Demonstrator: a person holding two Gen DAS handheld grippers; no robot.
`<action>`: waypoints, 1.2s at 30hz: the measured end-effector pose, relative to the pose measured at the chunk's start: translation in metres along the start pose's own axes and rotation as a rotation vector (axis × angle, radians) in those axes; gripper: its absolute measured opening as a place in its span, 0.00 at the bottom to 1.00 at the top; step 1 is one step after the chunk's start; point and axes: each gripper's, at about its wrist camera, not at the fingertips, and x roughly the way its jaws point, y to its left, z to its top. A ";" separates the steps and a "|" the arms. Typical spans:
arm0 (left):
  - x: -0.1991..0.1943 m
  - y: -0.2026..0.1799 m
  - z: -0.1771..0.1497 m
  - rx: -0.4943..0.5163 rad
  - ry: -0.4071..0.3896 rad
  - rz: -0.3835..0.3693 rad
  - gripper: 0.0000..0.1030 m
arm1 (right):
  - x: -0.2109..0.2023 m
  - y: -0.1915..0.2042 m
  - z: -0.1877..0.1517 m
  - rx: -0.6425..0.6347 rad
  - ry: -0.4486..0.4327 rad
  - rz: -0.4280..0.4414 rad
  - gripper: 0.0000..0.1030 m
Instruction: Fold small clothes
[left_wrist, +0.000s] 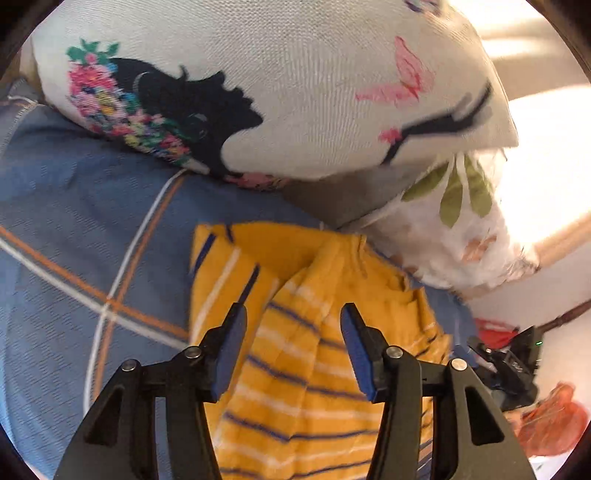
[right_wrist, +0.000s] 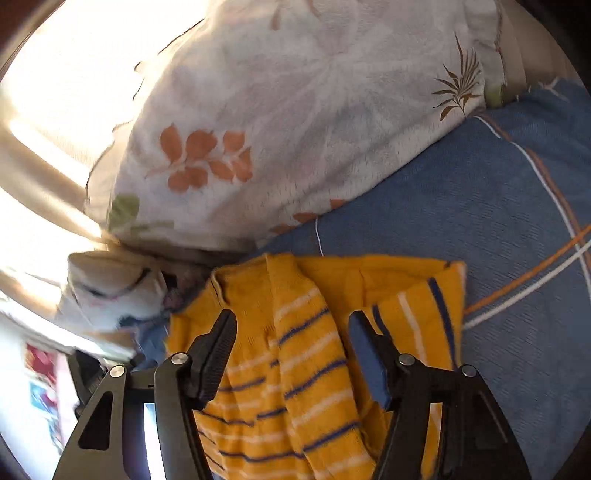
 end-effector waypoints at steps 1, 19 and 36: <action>-0.003 -0.001 -0.008 0.022 0.009 0.018 0.52 | -0.006 0.006 -0.015 -0.073 0.031 -0.039 0.66; -0.024 0.001 -0.077 0.154 0.088 0.247 0.07 | -0.065 -0.036 -0.101 -0.135 0.044 -0.186 0.08; -0.085 0.003 -0.050 0.060 -0.066 0.023 0.39 | -0.070 0.013 -0.078 -0.270 -0.031 -0.173 0.26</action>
